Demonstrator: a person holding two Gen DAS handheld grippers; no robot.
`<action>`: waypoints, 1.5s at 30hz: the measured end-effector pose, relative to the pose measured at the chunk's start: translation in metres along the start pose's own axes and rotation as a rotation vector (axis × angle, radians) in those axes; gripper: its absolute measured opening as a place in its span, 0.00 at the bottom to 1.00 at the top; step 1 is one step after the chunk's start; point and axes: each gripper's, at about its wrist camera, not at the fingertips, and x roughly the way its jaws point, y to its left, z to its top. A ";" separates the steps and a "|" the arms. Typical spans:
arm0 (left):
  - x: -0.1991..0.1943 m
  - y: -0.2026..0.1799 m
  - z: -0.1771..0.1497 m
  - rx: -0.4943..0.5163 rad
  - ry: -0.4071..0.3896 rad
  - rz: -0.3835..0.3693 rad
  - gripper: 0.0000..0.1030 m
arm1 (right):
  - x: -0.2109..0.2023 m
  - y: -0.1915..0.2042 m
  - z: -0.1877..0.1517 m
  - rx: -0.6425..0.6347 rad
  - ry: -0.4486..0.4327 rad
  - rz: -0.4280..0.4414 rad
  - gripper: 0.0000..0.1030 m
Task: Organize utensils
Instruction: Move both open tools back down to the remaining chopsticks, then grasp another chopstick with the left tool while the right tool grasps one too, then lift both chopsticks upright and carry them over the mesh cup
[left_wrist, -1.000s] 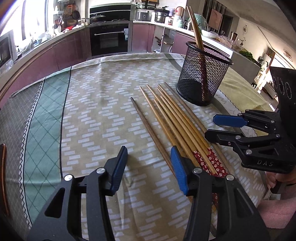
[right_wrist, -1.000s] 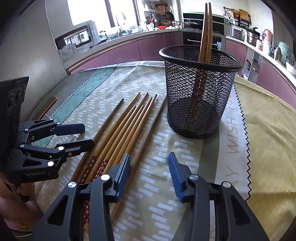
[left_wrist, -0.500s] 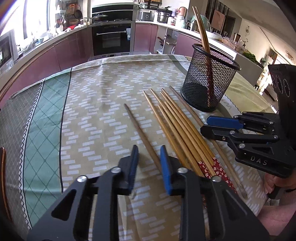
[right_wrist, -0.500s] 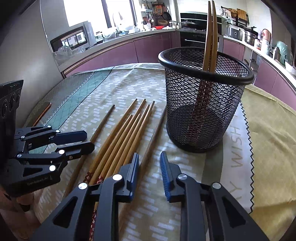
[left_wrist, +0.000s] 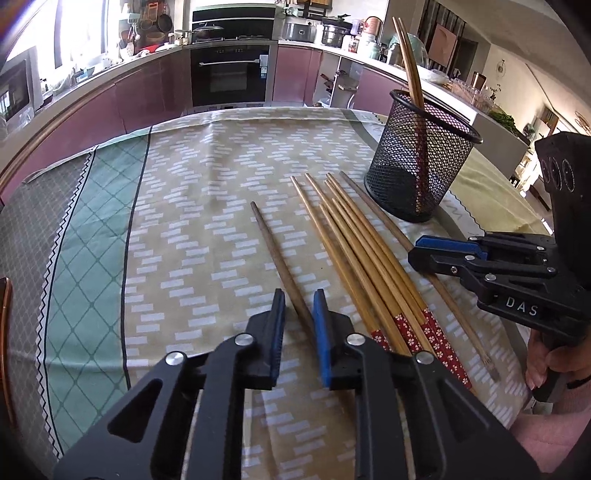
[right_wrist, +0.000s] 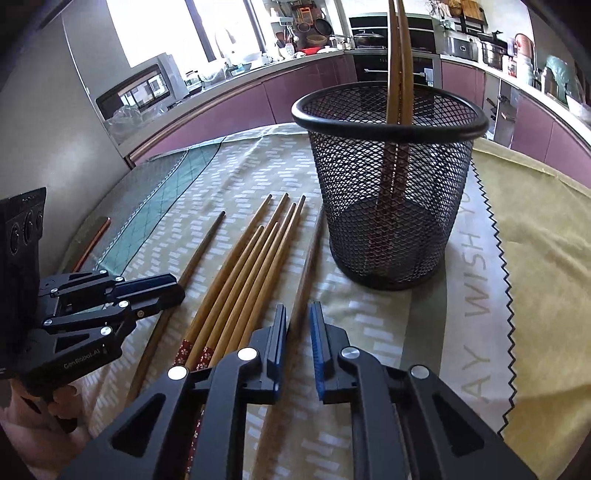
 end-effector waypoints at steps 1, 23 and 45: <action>0.000 0.000 0.000 0.005 0.000 0.001 0.18 | 0.001 0.002 0.000 -0.011 -0.002 -0.008 0.11; -0.007 -0.012 -0.008 0.040 0.005 -0.092 0.08 | -0.013 0.014 -0.008 -0.106 0.020 0.099 0.06; -0.023 -0.013 0.012 0.062 -0.029 -0.147 0.07 | -0.048 -0.001 0.003 -0.079 -0.097 0.131 0.06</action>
